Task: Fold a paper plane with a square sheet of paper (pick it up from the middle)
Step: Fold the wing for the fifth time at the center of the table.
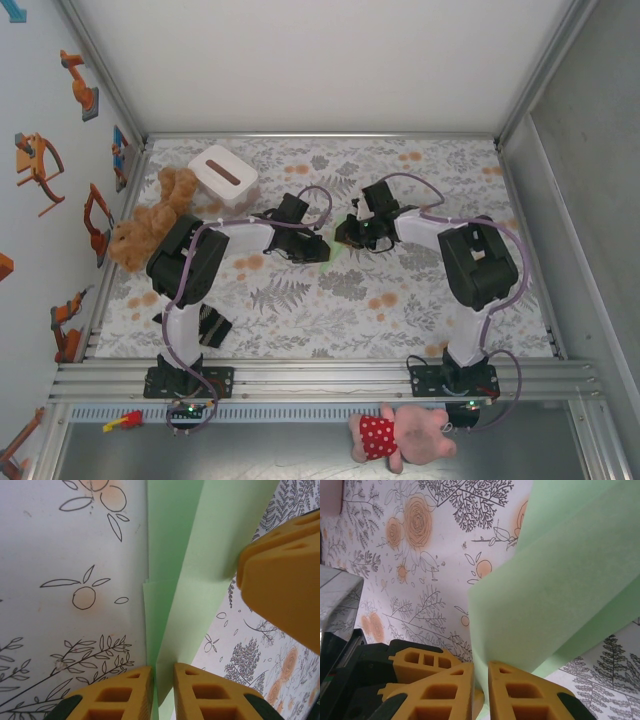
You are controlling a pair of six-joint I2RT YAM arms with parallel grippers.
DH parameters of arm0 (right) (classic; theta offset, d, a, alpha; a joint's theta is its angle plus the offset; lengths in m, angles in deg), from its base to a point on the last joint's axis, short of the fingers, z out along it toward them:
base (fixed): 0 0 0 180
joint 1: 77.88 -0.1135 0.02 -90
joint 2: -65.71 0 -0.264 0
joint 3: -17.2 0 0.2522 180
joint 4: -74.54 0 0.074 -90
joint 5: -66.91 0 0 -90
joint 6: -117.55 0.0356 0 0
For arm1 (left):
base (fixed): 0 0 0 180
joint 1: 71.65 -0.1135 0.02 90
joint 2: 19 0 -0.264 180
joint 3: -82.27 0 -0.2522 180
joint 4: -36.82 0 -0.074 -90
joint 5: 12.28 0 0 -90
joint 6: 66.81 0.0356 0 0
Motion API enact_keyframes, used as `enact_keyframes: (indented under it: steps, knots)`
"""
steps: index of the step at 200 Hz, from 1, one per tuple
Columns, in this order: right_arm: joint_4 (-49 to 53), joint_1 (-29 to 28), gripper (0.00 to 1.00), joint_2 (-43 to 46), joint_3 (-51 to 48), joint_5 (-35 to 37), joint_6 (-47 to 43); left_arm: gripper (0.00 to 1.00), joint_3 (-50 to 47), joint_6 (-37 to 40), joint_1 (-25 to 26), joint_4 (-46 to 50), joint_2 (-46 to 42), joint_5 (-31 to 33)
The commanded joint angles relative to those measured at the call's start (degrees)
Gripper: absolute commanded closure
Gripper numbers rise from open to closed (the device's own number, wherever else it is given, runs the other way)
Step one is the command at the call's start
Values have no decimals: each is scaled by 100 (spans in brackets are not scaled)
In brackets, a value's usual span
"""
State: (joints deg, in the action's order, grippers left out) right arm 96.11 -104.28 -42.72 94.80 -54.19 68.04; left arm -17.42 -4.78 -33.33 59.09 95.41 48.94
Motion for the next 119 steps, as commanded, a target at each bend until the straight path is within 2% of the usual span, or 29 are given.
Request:
enact_keyframes:
  steps: [1, 119]
  knots:
    - [-62, 11, 85, -90, 204, -62, 38, 80, -176, 100, 136, 515, 536, 434]
    - [388, 24, 86, -337, 318, 384, -26, 80, -206, 88, 138, 537, 566, 425]
